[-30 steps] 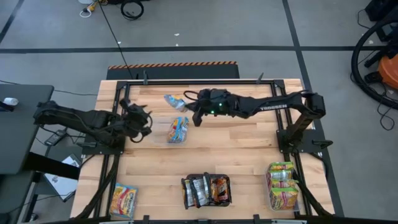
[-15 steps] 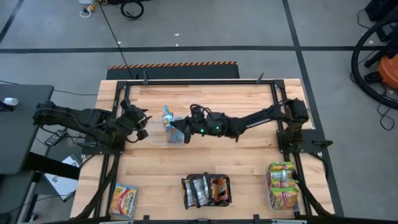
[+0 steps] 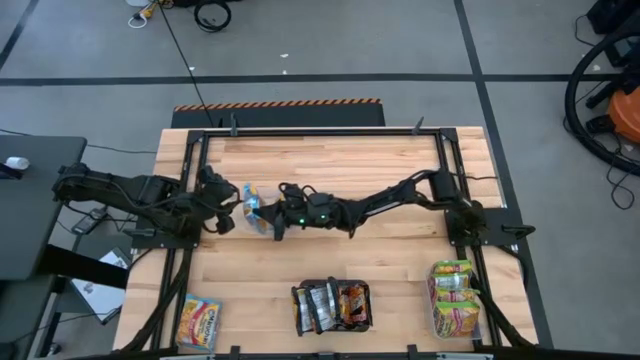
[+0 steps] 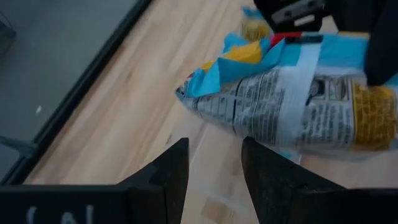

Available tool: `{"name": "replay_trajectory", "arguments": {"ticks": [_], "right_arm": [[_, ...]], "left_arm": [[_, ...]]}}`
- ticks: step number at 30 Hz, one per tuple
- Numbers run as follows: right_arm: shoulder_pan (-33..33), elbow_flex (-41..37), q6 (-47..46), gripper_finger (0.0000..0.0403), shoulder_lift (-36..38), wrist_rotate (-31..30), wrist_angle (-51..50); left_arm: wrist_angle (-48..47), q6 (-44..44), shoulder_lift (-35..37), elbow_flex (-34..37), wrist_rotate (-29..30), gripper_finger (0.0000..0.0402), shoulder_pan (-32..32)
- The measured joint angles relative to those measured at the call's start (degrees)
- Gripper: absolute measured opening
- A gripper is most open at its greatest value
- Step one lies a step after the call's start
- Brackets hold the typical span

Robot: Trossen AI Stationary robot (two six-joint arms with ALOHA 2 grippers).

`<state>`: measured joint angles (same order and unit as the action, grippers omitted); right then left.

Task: Sort Maruchan noodles
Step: Put the top blue noodle pack into the top transparent bin

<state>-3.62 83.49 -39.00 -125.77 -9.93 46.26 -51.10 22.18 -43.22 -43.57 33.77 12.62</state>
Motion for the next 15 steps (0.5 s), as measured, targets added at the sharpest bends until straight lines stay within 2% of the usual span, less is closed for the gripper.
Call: {"name": "replay_trajectory", "arguments": {"ticks": [7, 15], "right_arm": [[0.09, 0.03, 1.61, 0.0006, -0.77, -3.31, -5.18], [-0.31, 0.03, 15.82, 0.0006, -0.71, -5.91, -7.05]], "left_arm": [[-2.16, 3.19, -0.26, 0.02, -0.60, 0.0153, -0.02], [-1.17, 4.22, -3.26, 0.07, -0.44, 0.0153, -0.02]]}}
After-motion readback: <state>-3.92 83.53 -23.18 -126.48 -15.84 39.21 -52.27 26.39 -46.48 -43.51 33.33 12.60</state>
